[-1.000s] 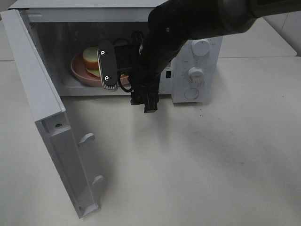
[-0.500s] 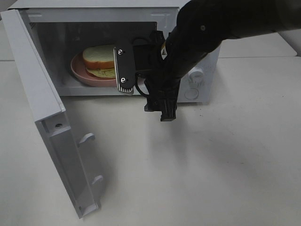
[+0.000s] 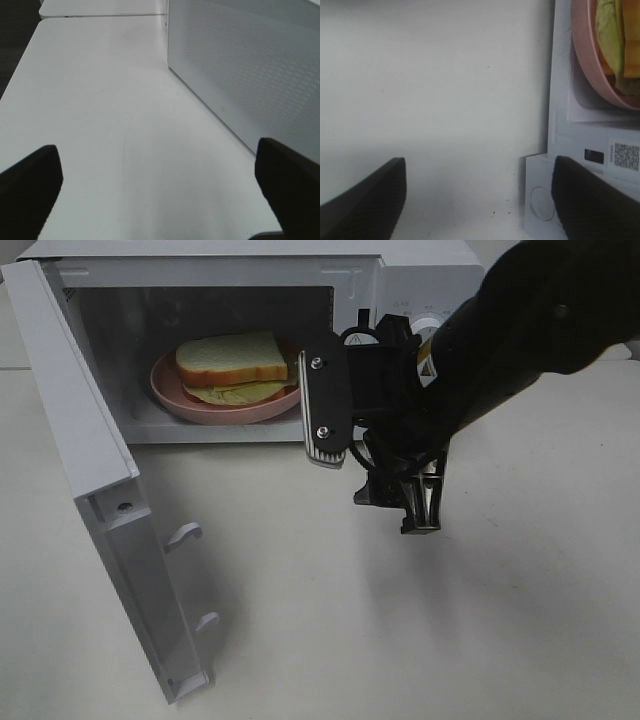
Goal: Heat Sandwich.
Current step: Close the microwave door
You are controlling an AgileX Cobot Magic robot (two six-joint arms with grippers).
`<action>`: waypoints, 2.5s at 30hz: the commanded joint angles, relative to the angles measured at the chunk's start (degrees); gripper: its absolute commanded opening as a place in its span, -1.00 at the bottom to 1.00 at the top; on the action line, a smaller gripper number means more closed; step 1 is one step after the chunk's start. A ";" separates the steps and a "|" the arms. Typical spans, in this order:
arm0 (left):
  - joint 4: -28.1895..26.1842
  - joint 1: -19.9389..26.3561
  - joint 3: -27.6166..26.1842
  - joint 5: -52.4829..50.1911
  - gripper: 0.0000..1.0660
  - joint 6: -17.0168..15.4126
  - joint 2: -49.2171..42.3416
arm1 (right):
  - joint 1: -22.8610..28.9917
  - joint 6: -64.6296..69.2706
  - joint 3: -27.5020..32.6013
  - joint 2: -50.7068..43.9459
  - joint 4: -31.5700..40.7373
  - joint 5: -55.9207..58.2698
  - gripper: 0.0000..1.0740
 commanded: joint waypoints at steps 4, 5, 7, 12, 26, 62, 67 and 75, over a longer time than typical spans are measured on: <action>-0.23 -0.11 0.17 -0.80 0.90 0.06 -1.49 | 0.00 7.22 3.55 -5.33 0.34 0.63 0.42; -0.23 -0.11 0.17 -0.80 0.90 0.06 -1.49 | 0.00 10.20 4.58 -7.05 0.34 0.74 0.42; -0.23 -0.11 0.17 -0.80 0.90 0.06 -1.49 | 0.00 11.57 5.16 -8.08 0.34 0.80 0.42; -0.23 -0.11 0.17 -0.80 0.90 0.06 -1.49 | 0.00 16.33 7.96 -12.55 0.34 1.78 0.42; -0.23 -0.11 0.17 -0.80 0.90 0.06 -1.49 | 0.00 39.99 12.83 -25.21 0.34 14.90 0.42; -0.23 -0.11 0.17 -0.80 0.90 0.06 -1.49 | -0.11 54.09 12.83 -56.49 0.17 48.07 0.42; -0.23 -0.11 0.17 -0.80 0.90 0.06 -1.49 | -1.15 54.09 12.83 -61.19 0.34 47.90 0.42; -0.23 -0.11 0.17 -0.80 0.90 0.06 -1.49 | -12.26 54.03 12.83 -68.24 0.11 44.92 0.42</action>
